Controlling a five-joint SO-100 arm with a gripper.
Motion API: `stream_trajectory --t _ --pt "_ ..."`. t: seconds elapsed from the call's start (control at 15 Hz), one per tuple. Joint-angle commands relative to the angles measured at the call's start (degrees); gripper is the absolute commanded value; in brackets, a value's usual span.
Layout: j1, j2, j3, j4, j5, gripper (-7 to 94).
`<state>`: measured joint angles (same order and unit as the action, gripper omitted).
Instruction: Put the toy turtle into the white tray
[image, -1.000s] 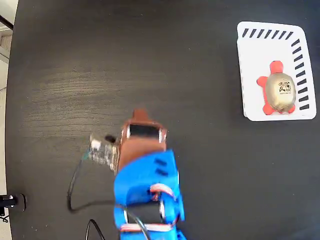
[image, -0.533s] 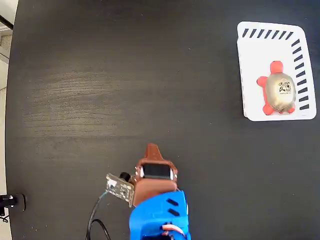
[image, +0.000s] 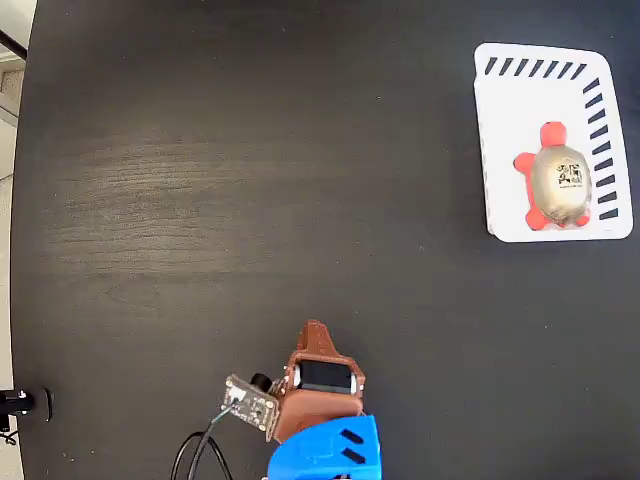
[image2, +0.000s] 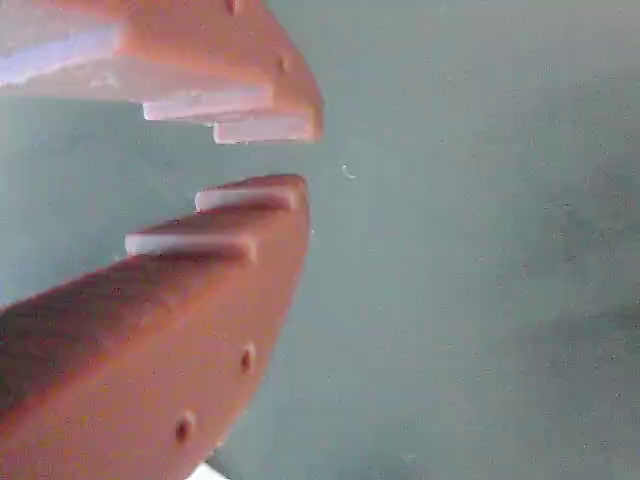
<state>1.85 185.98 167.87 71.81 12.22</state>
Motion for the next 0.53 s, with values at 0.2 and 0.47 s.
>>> stream_trajectory --t 0.2,0.47 --pt "7.2 0.2 0.6 0.7 15.3 0" --pt "12.8 0.3 6.9 4.9 67.2 1"
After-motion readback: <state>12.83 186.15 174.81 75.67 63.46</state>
